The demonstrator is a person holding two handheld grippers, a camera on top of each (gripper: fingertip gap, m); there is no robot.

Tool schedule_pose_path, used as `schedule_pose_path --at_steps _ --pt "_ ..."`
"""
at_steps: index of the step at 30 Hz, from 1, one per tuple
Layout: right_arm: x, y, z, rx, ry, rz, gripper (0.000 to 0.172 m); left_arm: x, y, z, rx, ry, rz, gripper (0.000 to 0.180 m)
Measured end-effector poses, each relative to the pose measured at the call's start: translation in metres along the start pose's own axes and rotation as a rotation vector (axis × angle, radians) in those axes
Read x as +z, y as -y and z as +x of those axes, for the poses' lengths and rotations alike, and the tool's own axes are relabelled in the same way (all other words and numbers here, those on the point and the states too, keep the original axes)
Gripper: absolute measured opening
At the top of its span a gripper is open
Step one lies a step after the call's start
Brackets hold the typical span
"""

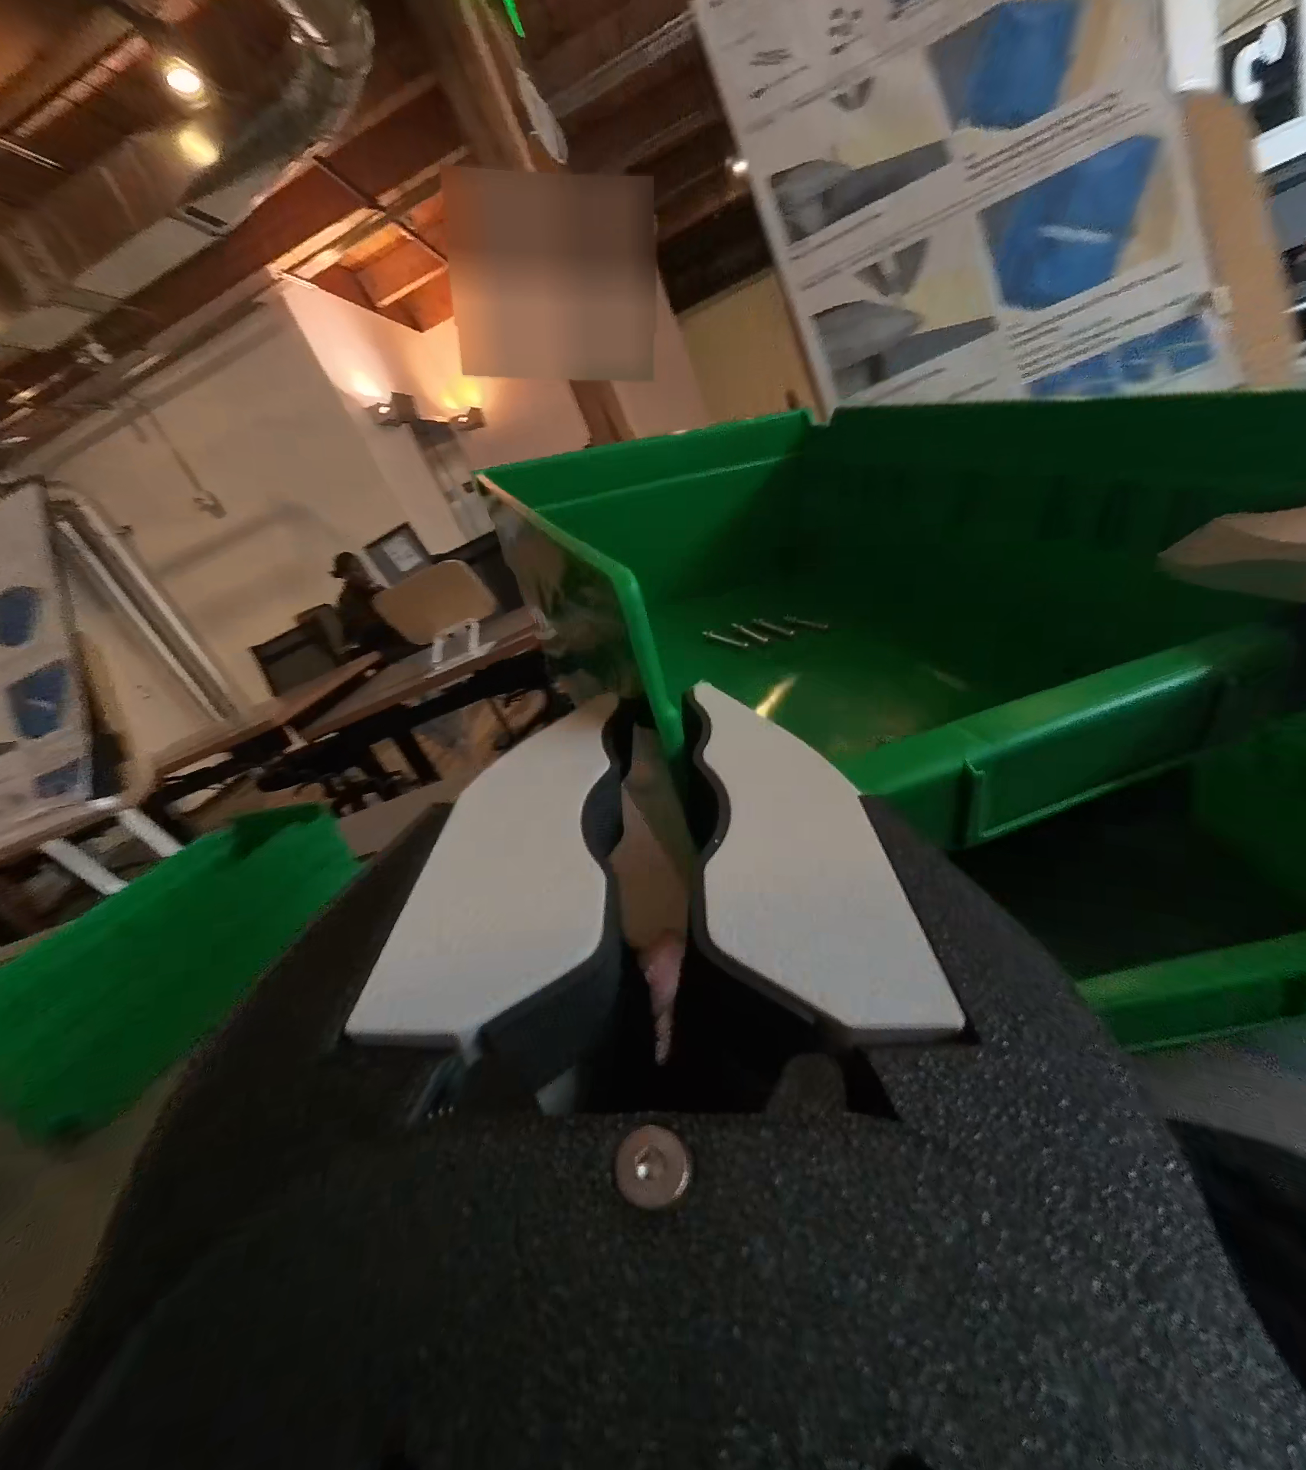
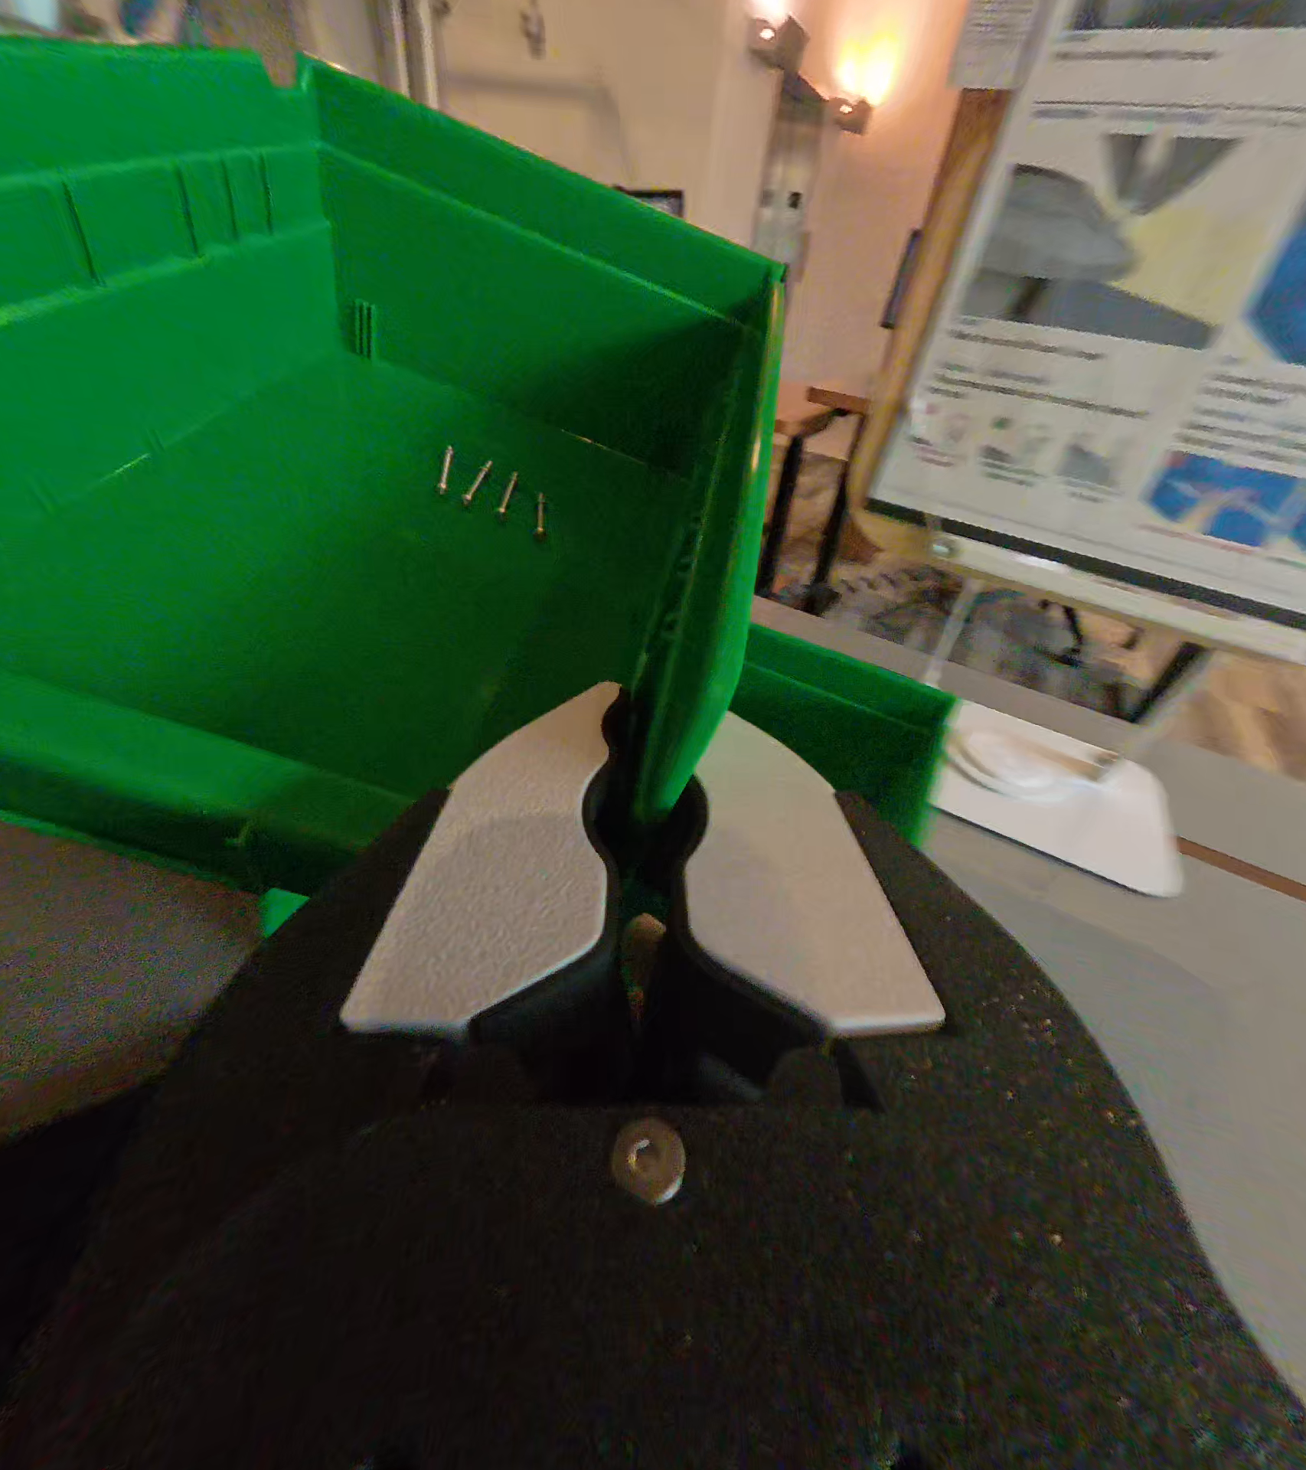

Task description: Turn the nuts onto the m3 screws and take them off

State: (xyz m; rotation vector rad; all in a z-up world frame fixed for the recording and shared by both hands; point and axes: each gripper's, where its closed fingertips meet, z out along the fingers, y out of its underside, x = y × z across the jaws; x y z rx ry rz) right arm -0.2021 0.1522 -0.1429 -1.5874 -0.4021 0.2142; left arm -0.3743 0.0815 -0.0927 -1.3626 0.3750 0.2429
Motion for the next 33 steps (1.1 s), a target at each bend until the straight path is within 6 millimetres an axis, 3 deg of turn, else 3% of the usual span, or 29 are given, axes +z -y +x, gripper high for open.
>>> schedule_pose_path --at_steps 4,7,10,14,19,23,28,33 --pt "0.039 0.007 -0.068 0.063 0.111 0.035 0.005 -0.016 -0.019 -0.063 0.015 0.106 -0.017 0.011" --pt "0.059 0.008 -0.111 0.091 0.168 0.050 0.004 -0.031 -0.040 -0.098 0.011 0.171 -0.041 0.010" --pt "0.073 0.003 -0.148 0.092 0.212 0.045 0.003 -0.047 -0.064 -0.125 -0.004 0.241 -0.072 0.009" --pt "0.080 -0.016 -0.181 0.049 0.237 0.006 0.003 -0.065 -0.103 -0.141 -0.040 0.287 -0.134 0.009" --pt "0.079 -0.045 -0.199 -0.035 0.212 -0.047 0.004 -0.079 -0.150 -0.141 -0.105 0.292 -0.212 0.007" --pt "0.073 -0.070 -0.200 -0.111 0.172 -0.104 0.004 -0.081 -0.177 -0.132 -0.180 0.265 -0.254 0.006" --pt "0.061 -0.090 -0.196 -0.167 0.124 -0.161 0.007 -0.077 -0.192 -0.127 -0.223 0.279 -0.255 0.004" --pt "0.056 -0.087 -0.196 -0.193 0.105 -0.138 0.009 -0.070 -0.200 -0.128 -0.237 0.253 -0.261 0.004"
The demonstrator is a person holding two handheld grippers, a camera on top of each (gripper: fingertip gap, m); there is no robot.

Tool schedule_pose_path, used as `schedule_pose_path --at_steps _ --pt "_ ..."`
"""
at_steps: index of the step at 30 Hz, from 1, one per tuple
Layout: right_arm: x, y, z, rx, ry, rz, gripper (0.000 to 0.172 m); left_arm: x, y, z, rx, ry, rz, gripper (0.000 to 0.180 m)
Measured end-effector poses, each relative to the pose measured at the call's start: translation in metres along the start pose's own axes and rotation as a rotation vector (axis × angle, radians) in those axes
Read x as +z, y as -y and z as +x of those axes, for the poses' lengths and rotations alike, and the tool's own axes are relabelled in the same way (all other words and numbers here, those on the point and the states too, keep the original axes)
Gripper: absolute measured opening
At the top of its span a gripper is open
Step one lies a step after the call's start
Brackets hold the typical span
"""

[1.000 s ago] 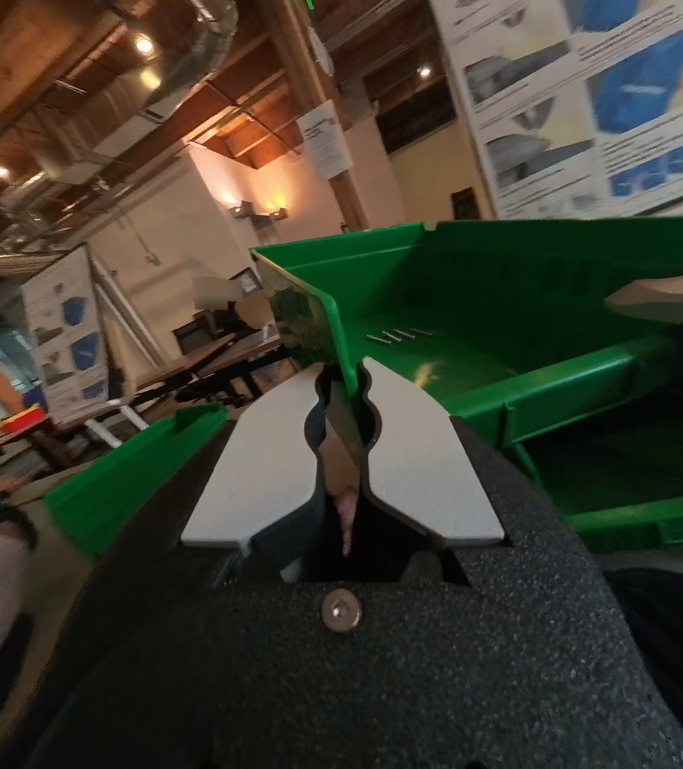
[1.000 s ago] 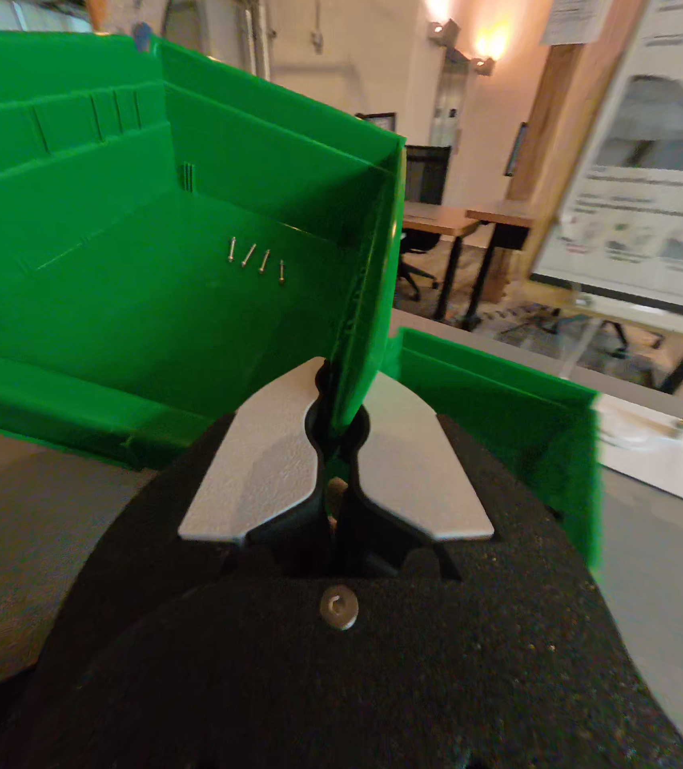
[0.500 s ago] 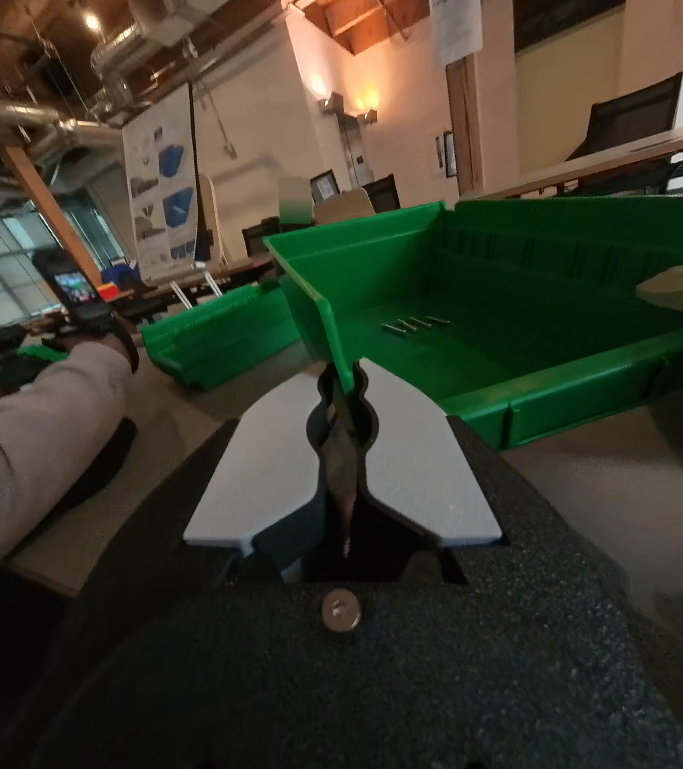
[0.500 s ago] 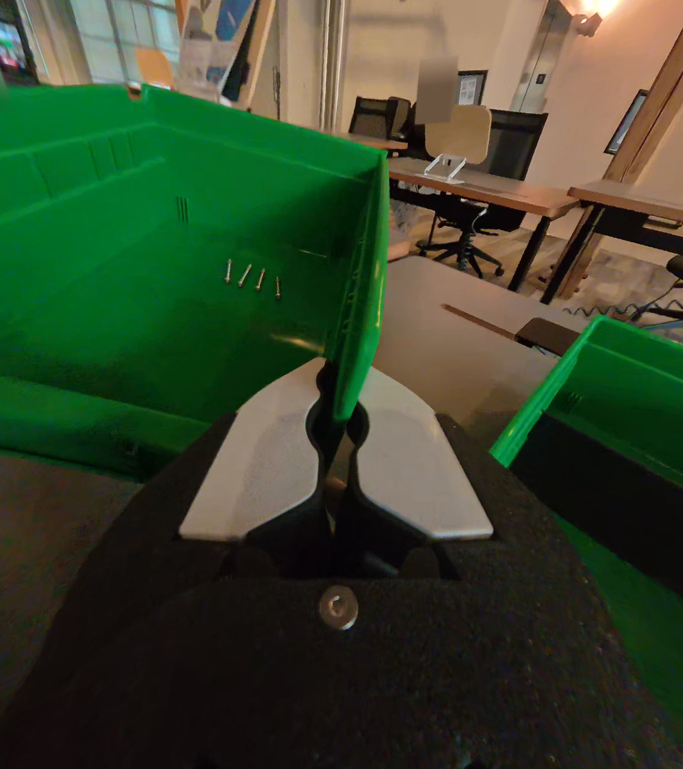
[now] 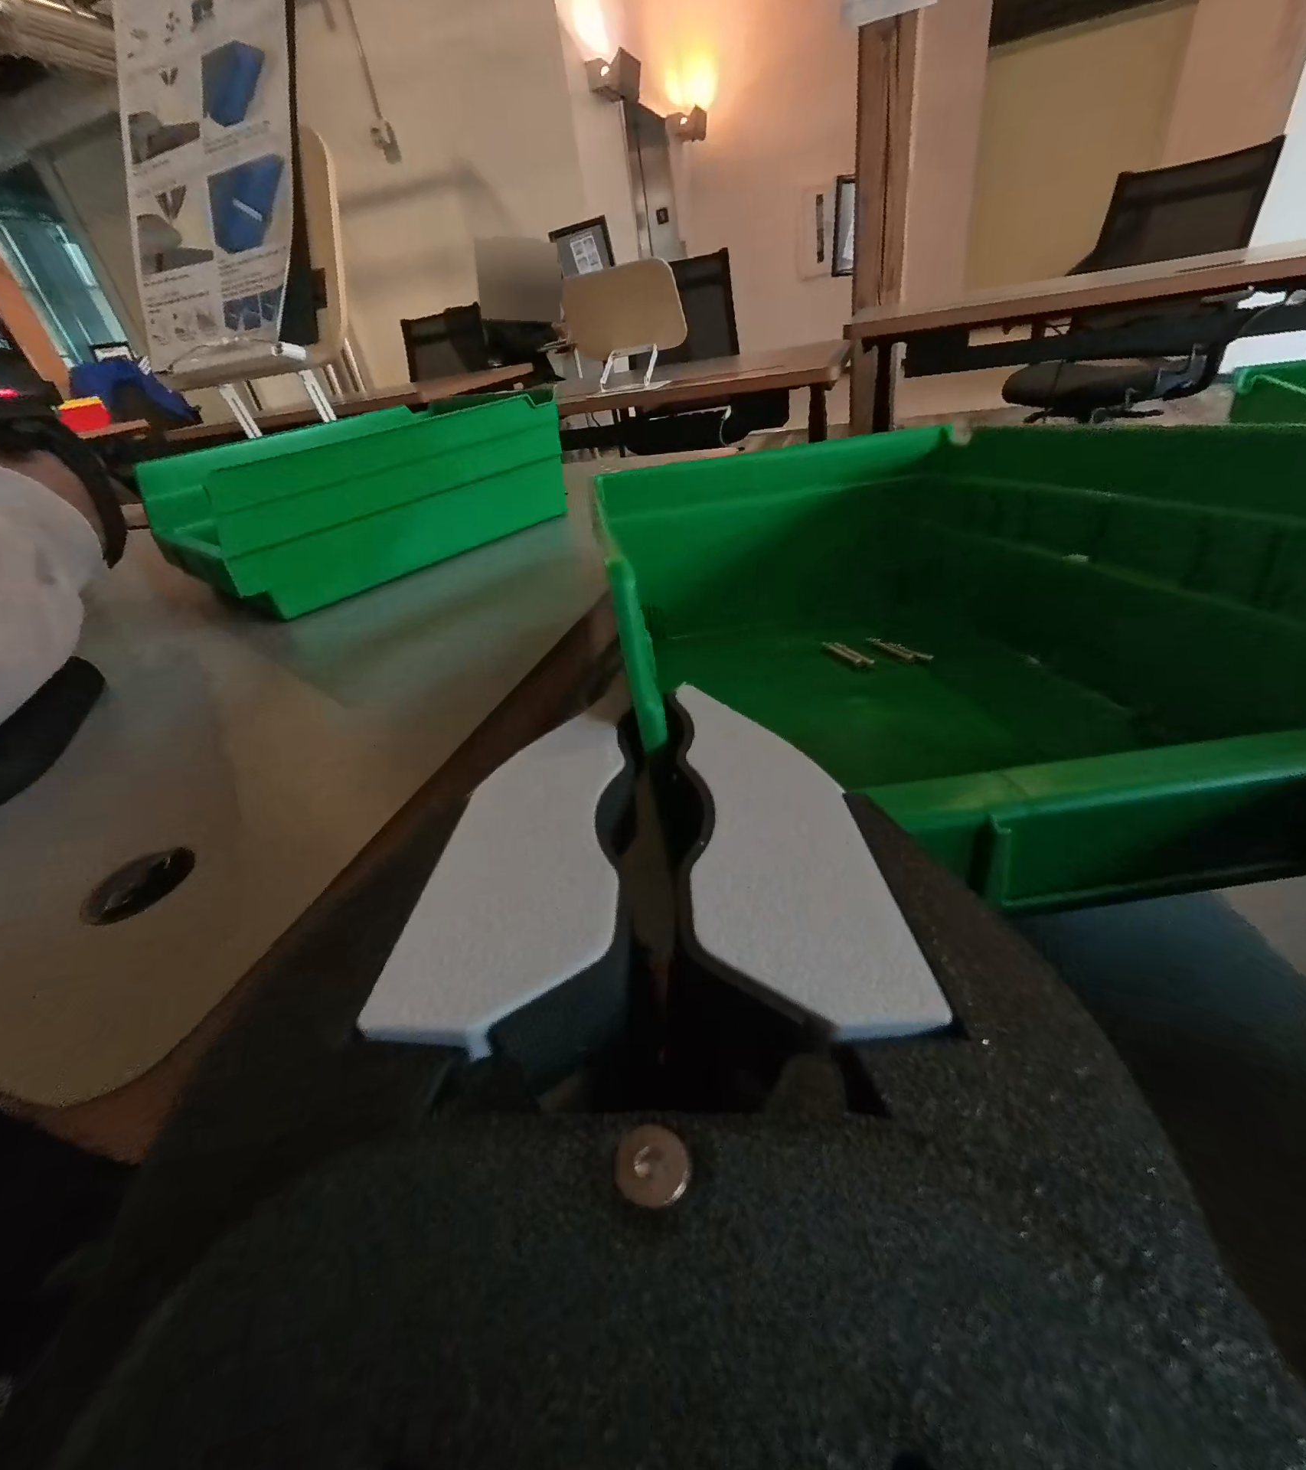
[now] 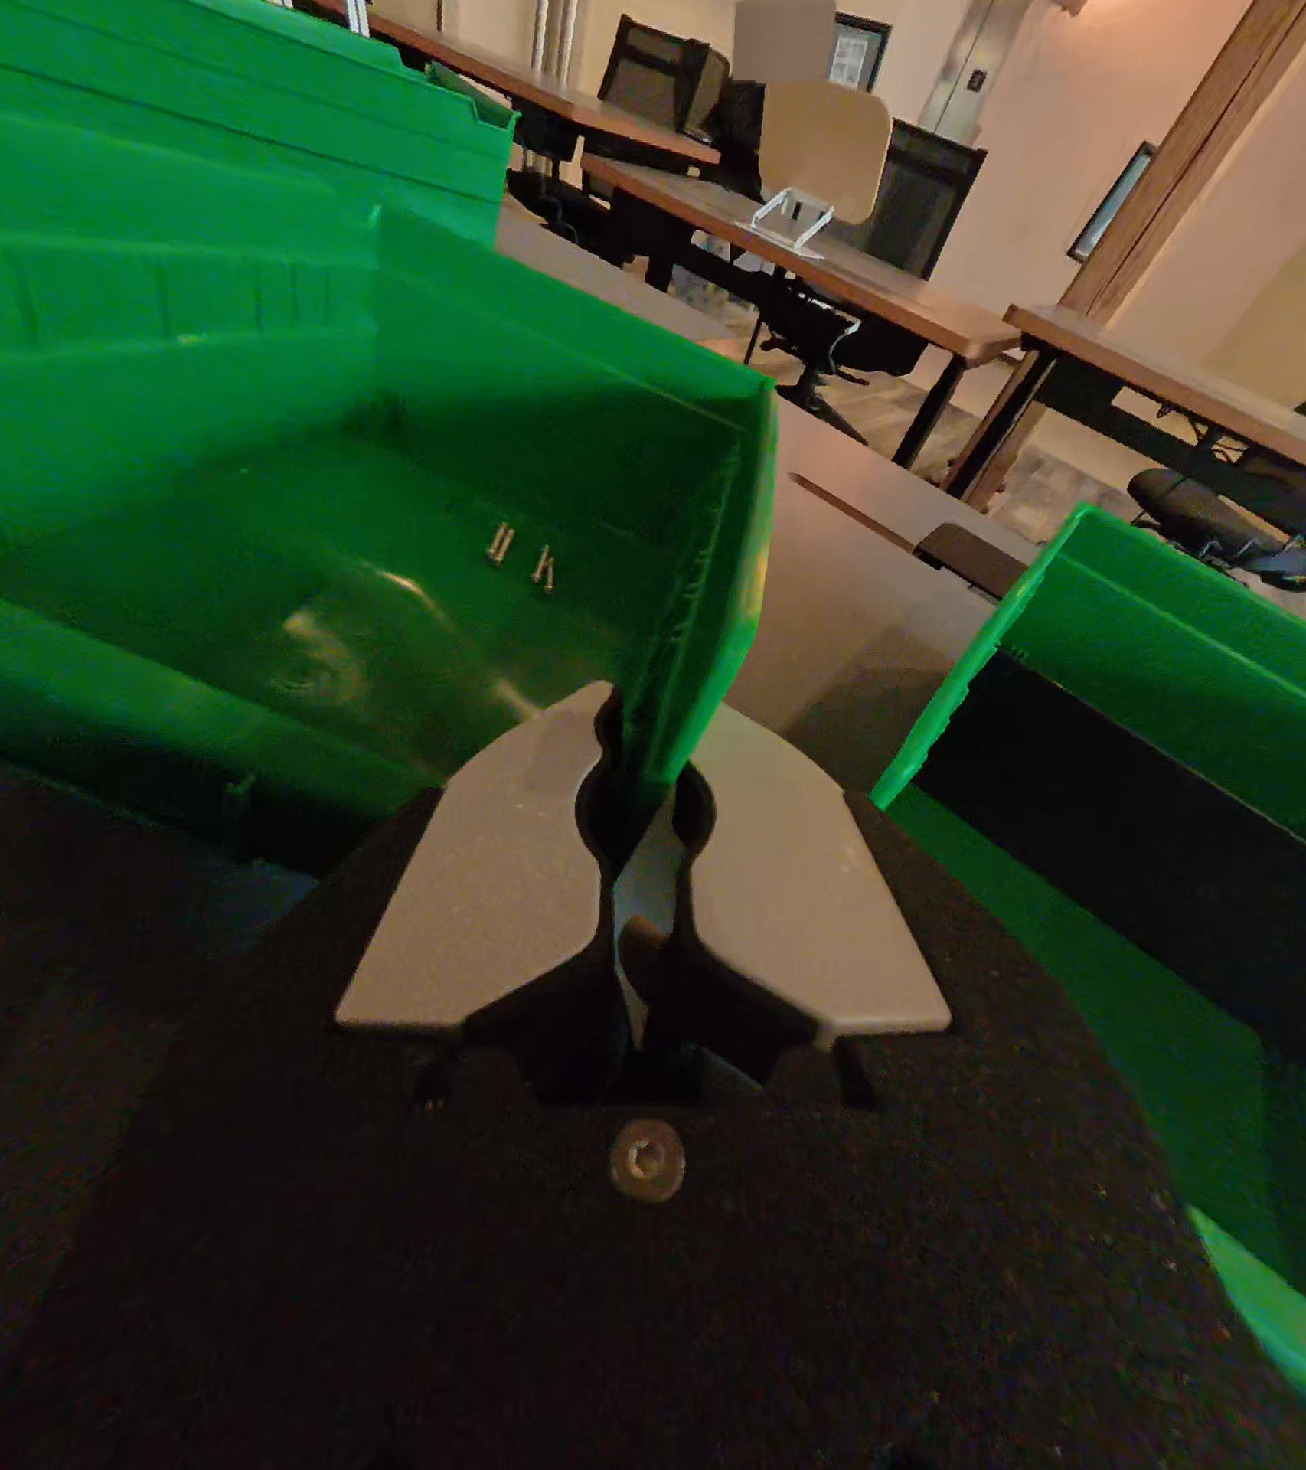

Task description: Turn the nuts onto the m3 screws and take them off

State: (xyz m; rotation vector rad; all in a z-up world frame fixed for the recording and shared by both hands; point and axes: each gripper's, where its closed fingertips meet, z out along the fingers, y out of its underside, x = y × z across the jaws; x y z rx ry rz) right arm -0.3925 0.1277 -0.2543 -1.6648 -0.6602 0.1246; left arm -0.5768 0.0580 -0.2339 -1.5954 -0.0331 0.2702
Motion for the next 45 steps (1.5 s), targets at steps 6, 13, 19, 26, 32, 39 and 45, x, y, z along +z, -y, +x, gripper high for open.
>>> schedule_pose_path --at_steps 6,13,19,26,32,39,45 --pt "-0.003 0.002 -0.001 0.003 -0.023 0.016 0.014 0.018 -0.005 -0.001 -0.022 -0.047 -0.024 0.002" --pt "0.001 -0.003 -0.003 0.018 -0.006 -0.016 0.022 0.050 -0.009 0.002 -0.071 -0.127 -0.067 0.002" --pt "0.018 -0.008 -0.005 -0.012 -0.005 -0.084 0.027 0.081 -0.022 0.001 -0.111 -0.154 -0.152 0.004" --pt "0.031 -0.012 -0.011 -0.019 0.030 -0.137 0.032 0.107 -0.030 -0.001 -0.179 -0.158 -0.193 0.006" --pt "0.034 -0.017 -0.019 -0.035 0.068 -0.175 0.037 0.117 -0.034 -0.002 -0.186 -0.168 -0.221 0.011" --pt "0.034 -0.012 -0.035 0.089 0.194 -0.186 0.062 0.122 -0.036 -0.002 -0.205 -0.183 -0.241 0.020" --pt "0.029 -0.006 -0.045 0.058 0.287 -0.165 0.084 0.127 -0.035 -0.002 -0.245 -0.200 -0.238 0.020"
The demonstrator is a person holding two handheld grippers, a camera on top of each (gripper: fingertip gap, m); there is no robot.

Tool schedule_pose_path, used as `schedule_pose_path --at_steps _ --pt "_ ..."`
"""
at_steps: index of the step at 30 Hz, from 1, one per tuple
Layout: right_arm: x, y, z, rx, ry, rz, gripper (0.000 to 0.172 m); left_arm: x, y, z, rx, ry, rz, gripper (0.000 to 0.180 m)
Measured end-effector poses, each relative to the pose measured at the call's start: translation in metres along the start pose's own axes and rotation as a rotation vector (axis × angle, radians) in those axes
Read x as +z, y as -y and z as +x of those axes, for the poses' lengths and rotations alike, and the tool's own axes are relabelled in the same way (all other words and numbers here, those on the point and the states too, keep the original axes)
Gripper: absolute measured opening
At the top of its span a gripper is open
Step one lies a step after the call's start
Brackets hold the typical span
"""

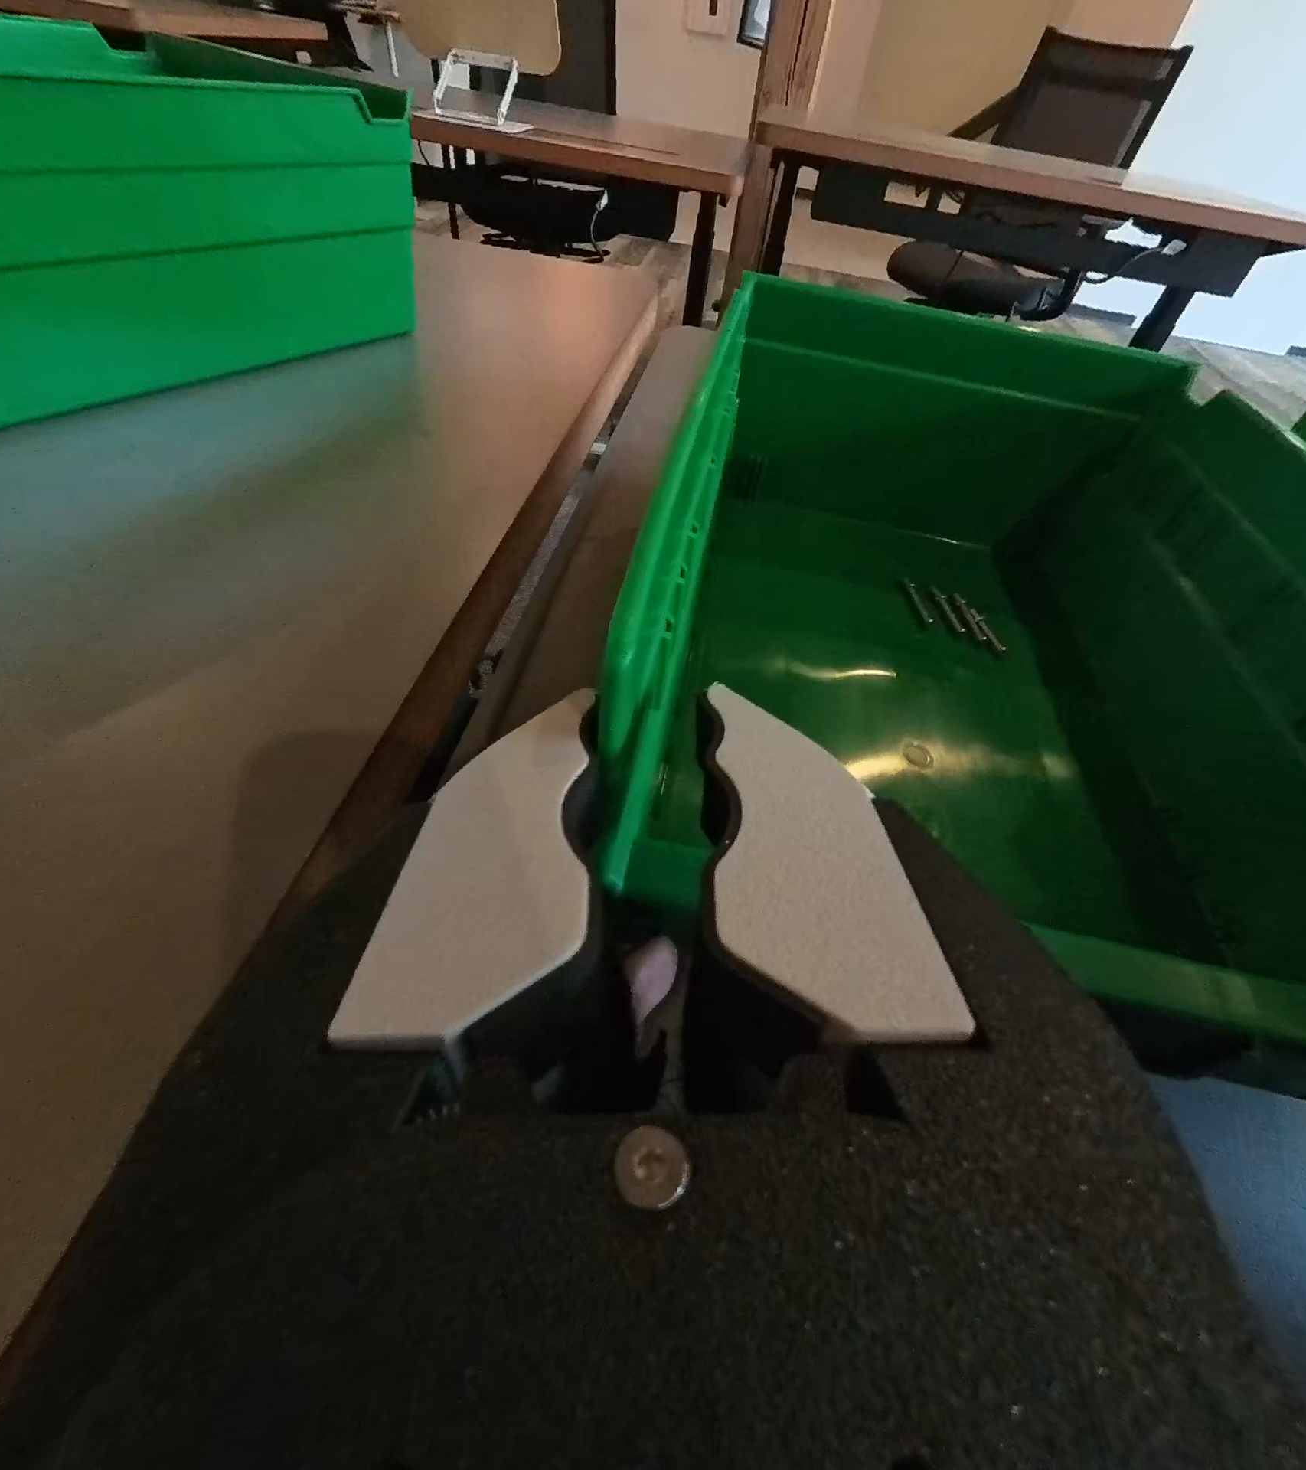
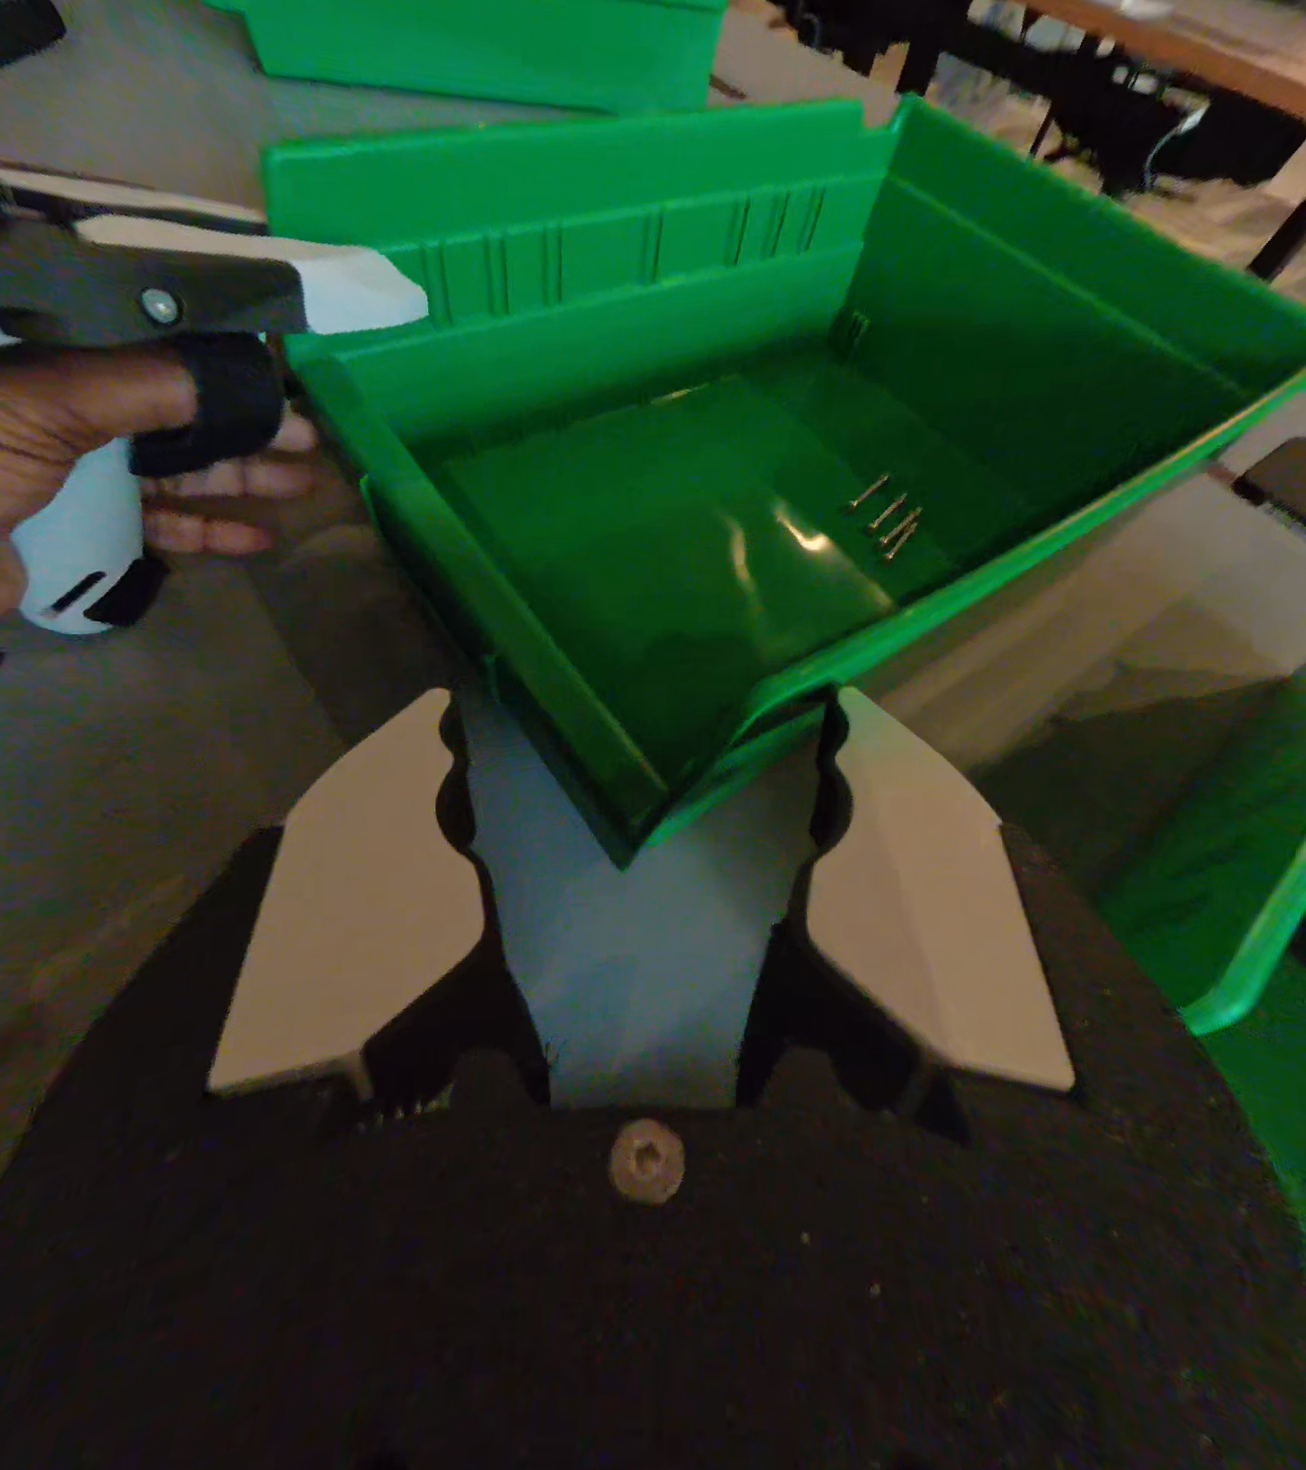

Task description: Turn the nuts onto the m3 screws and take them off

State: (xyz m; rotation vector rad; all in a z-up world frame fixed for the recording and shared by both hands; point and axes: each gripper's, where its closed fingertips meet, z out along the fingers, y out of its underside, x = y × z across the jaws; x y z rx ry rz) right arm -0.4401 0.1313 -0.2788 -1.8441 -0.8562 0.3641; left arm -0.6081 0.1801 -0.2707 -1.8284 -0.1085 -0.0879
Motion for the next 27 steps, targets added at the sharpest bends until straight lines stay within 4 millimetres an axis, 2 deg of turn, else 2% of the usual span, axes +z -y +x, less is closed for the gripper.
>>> schedule_pose_path --at_steps 4,7,10,13,17,20,21,24,27 --pt "-0.011 0.012 0.020 -0.141 -0.152 0.050 0.081 -0.002 0.002 0.000 -0.001 0.005 0.017 0.018" --pt "-0.033 0.029 0.033 -0.229 -0.238 0.150 0.079 -0.010 0.008 -0.008 0.015 0.060 0.071 0.016" --pt "-0.061 0.038 0.036 -0.083 -0.142 0.274 0.078 -0.036 0.030 -0.007 0.066 0.109 0.260 0.018" --pt "-0.092 0.042 0.046 0.154 0.013 0.360 0.090 -0.064 0.046 0.017 0.118 0.063 0.387 0.024" --pt "-0.141 0.048 0.073 0.399 0.160 0.508 0.111 -0.090 0.059 0.073 0.119 -0.102 0.444 0.027" --pt "-0.180 0.052 0.094 0.328 0.169 0.652 0.142 -0.106 0.069 0.127 0.155 -0.245 0.467 0.027" --pt "-0.190 0.048 0.101 0.286 0.148 0.661 0.146 -0.110 0.071 0.146 0.173 -0.295 0.468 0.025" --pt "-0.213 0.027 0.121 0.187 0.068 0.586 0.146 -0.118 0.070 0.199 0.219 -0.420 0.441 0.022" --pt "-0.232 0.003 0.146 0.233 0.003 0.509 0.147 -0.120 0.063 0.241 0.241 -0.492 0.398 0.022"
